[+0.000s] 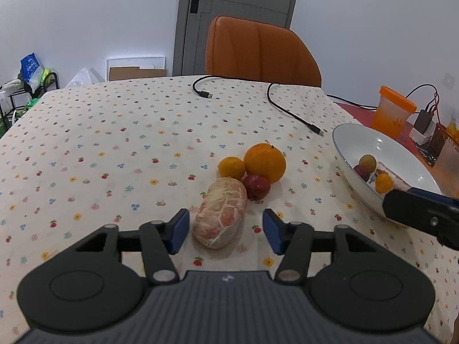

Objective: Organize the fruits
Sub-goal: 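Move both open tools back toward the remaining fruits, then grasp the netted pomelo with the left tool while the right tool grasps a red plum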

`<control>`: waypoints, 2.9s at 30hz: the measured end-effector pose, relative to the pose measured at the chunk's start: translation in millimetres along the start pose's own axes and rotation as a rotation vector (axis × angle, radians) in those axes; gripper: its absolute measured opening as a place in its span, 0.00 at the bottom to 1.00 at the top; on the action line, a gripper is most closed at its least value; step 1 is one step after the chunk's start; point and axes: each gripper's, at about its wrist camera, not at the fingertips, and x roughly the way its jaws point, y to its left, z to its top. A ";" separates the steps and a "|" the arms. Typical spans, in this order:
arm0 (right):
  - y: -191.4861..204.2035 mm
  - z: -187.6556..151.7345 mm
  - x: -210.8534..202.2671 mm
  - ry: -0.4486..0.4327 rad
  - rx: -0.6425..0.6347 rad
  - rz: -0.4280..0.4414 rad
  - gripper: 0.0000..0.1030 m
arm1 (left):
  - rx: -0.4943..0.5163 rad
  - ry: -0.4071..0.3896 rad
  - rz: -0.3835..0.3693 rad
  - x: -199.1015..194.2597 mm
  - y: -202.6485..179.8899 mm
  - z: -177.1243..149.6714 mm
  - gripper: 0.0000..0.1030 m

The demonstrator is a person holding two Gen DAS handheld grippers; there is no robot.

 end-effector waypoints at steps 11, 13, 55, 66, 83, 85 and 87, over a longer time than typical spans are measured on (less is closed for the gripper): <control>8.1 7.1 21.2 0.045 -0.015 0.041 0.59 | 0.007 -0.016 0.006 1.0 9.2 2.8 0.34; 12.7 8.1 26.3 0.054 -0.024 0.055 0.57 | -0.003 -0.016 0.007 -1.5 14.6 2.8 0.34; 56.0 4.1 90.2 0.199 -0.092 0.087 0.00 | -0.144 -0.136 0.142 -64.6 59.5 -3.7 0.34; 52.2 1.9 84.5 0.199 -0.089 0.070 0.26 | -0.135 -0.127 0.133 -61.3 57.3 -6.5 0.34; 63.6 6.3 114.2 0.206 -0.108 0.065 0.20 | -0.169 -0.118 0.171 -56.5 76.4 -6.7 0.34; 62.3 6.5 113.9 0.208 -0.105 0.073 0.20 | -0.168 -0.123 0.169 -57.6 75.0 -6.2 0.34; 61.8 6.8 110.6 0.210 -0.103 0.083 0.20 | -0.166 -0.123 0.164 -57.5 72.7 -6.0 0.34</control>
